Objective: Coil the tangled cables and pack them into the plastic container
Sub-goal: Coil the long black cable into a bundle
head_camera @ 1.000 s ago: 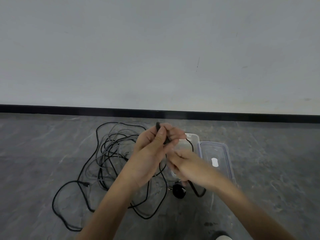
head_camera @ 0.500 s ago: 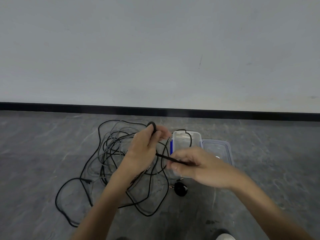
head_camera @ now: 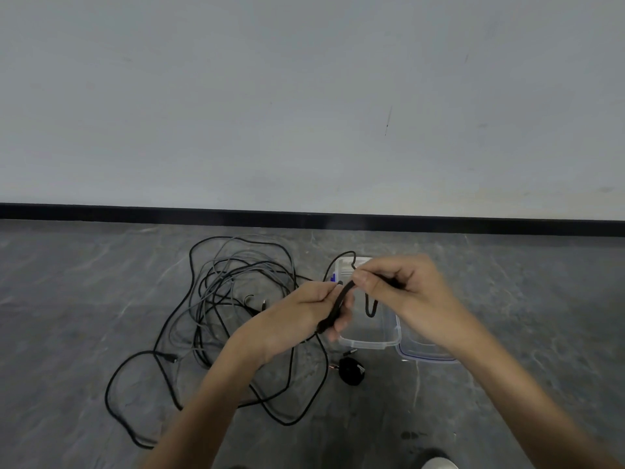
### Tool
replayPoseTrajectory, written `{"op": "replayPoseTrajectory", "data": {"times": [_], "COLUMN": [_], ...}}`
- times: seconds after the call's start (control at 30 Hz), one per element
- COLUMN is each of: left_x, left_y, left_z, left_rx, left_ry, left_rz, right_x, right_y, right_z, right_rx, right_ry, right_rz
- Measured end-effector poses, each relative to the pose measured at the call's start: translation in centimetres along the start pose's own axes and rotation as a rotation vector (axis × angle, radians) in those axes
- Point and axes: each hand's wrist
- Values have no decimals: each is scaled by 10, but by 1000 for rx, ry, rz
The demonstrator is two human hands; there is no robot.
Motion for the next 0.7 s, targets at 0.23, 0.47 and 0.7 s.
{"op": "replayPoseTrajectory", "data": {"times": [0.23, 0.47, 0.7], "left_x": [-6, -6, -8], "left_y": [-5, -7, 0], "left_z": [-5, -8, 2], "left_rx": [42, 65, 52], "left_ry": [251, 289, 218], "left_rz": [-59, -30, -126], "right_x": [2, 1, 4], "right_y": [-2, -5, -7], "right_z": [5, 12, 13], "right_rx": [86, 107, 94], "right_ry": [-83, -25, -61], "right_rz": [67, 76, 83]}}
Point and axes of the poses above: each hand's wrist, its own y-axis away from the middle knuckle, its own x-axis out of the back of the hand, z = x × y, and after that the axes turned 12 degrees about z, right-handed
